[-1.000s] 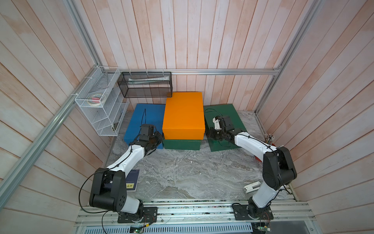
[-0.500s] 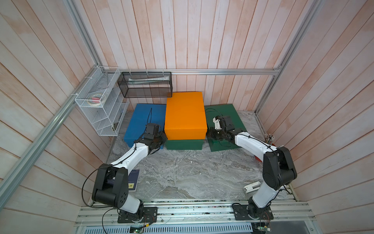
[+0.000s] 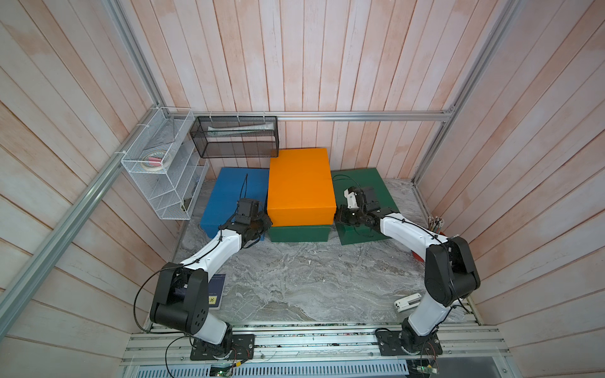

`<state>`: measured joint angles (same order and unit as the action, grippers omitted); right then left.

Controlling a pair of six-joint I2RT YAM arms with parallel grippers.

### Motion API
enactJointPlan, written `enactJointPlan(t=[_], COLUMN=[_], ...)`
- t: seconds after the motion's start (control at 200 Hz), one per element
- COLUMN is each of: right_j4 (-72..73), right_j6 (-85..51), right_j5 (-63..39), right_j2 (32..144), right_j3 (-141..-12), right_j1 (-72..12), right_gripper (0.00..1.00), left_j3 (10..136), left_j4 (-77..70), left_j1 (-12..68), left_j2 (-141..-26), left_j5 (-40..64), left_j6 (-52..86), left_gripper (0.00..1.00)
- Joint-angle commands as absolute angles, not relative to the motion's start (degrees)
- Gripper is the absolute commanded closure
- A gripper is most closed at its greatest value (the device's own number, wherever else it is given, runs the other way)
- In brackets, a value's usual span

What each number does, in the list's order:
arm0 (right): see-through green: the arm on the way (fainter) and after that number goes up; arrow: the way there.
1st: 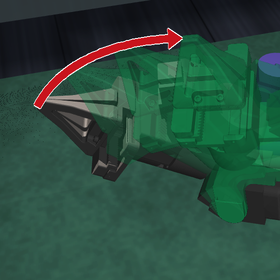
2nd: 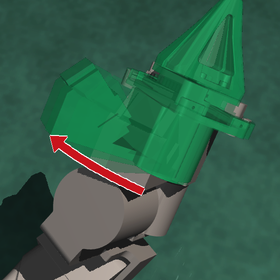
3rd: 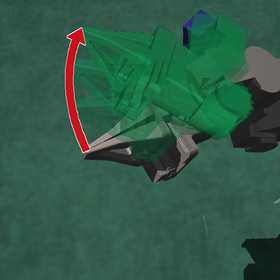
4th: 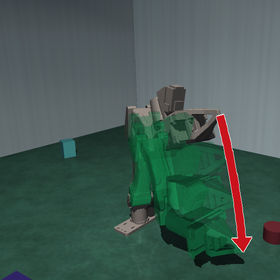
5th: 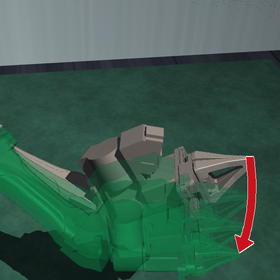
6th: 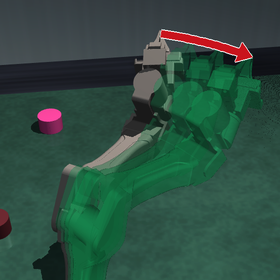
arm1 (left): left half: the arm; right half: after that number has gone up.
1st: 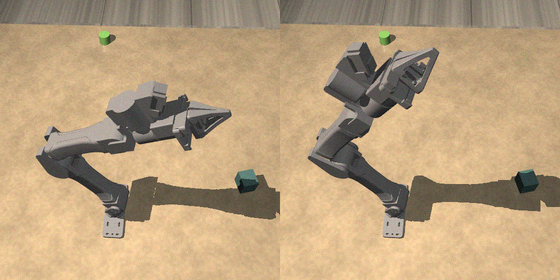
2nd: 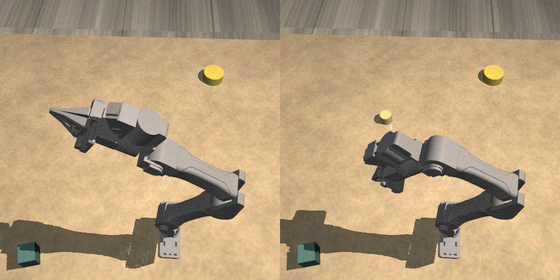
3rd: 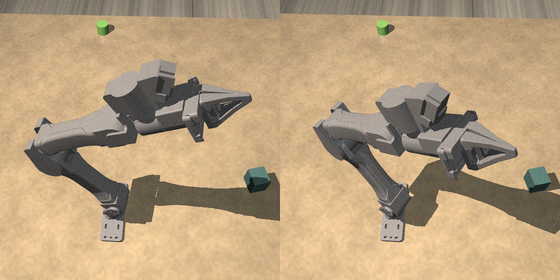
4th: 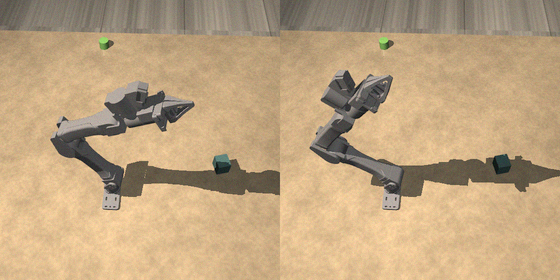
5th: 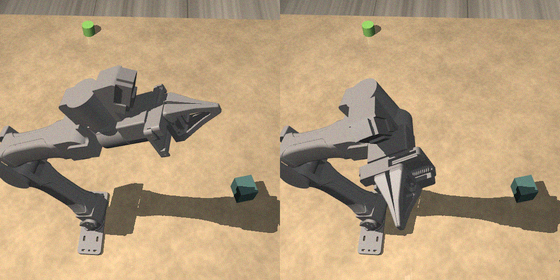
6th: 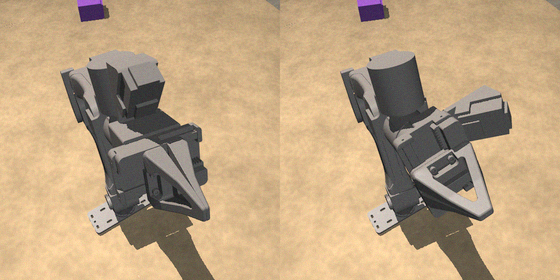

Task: Stack the shoeboxes
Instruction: Adjust the shoeboxes at the center of the board.

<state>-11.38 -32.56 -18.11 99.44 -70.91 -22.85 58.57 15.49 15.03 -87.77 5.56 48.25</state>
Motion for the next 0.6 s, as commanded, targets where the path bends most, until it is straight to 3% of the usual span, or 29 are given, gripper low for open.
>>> enactJointPlan(t=[0.0, 0.25, 0.595], right_j4=[-10.3, -10.7, -10.6], right_j6=[-32.2, -32.7, -34.5], right_j5=[-19.1, -17.4, -17.9], right_j2=[100.2, 98.2, 96.7], right_j3=[-69.4, -67.2, -65.6], right_j1=[-23.3, -23.9, -26.0], right_gripper=[1.0, 1.0, 1.0], left_j3=[56.5, 55.7, 55.3], left_j4=[16.2, 17.5, 15.3], left_j1=[15.1, 15.1, 15.1], left_j2=[-85.9, -81.5, -85.8], left_j5=[5.3, 4.1, 6.0], left_j6=[48.7, 48.1, 48.8], left_gripper=[0.9, 0.9, 0.9])
